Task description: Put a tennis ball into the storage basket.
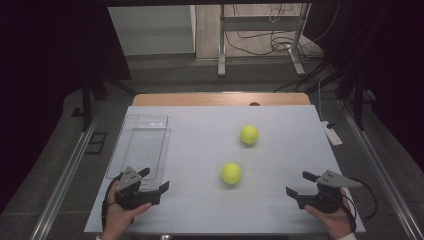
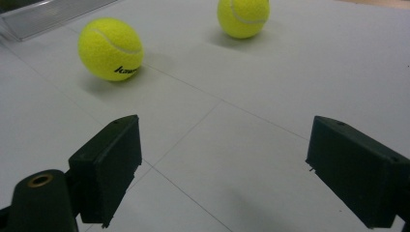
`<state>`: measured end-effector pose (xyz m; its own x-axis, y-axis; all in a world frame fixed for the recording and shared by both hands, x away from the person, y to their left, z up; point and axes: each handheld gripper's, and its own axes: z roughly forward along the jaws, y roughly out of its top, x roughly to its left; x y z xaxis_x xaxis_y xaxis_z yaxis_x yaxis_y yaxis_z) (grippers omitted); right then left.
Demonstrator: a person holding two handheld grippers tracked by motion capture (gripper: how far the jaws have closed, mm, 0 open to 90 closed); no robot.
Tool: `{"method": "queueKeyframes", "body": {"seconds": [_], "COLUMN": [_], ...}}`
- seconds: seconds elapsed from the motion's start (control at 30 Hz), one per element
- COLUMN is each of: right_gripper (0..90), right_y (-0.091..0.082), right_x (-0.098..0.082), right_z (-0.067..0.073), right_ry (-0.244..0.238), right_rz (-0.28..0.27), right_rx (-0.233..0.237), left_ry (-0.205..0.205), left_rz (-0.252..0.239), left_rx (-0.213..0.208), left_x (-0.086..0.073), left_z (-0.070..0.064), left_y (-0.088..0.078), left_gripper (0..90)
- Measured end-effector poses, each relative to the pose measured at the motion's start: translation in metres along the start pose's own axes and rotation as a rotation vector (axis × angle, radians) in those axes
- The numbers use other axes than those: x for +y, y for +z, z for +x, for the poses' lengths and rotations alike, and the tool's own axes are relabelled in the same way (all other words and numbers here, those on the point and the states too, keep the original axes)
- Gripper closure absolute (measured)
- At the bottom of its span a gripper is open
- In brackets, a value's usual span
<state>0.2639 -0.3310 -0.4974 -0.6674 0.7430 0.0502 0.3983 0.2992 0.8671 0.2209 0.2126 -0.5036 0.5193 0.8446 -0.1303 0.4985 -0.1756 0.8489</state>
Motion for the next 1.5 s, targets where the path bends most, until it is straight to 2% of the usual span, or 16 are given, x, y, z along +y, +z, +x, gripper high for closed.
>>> {"method": "queueKeyframes", "body": {"seconds": [0.53,0.73,0.9,1.27,1.37,1.5], "right_gripper": [12.6,12.8,12.9,13.0,13.1,13.2], "right_y": [0.002,0.006,0.006,0.003,0.002,0.004], "right_x": [-0.002,-0.003,-0.004,-0.002,-0.003,-0.002], "right_z": [-0.005,-0.009,-0.007,-0.005,-0.005,-0.005], "right_ry": [0.017,0.033,0.021,0.03,0.027,0.024], "right_rz": [0.001,0.004,0.01,-0.008,-0.002,-0.001], "right_rx": [0.003,0.019,0.026,0.03,0.026,0.023], "left_ry": [-0.014,-0.023,-0.021,-0.023,-0.031,-0.026], "left_rz": [0.006,-0.013,-0.019,-0.034,-0.026,0.009], "left_rx": [-0.01,0.003,0.005,0.002,-0.009,-0.027], "left_x": [0.002,0.005,0.007,0.013,0.014,0.015], "left_z": [-0.002,-0.004,-0.007,-0.013,-0.013,-0.013], "left_y": [0.001,-0.004,-0.005,-0.009,-0.006,-0.002], "left_gripper": [12.8,12.7,12.9,13.4,13.5,13.4]}}
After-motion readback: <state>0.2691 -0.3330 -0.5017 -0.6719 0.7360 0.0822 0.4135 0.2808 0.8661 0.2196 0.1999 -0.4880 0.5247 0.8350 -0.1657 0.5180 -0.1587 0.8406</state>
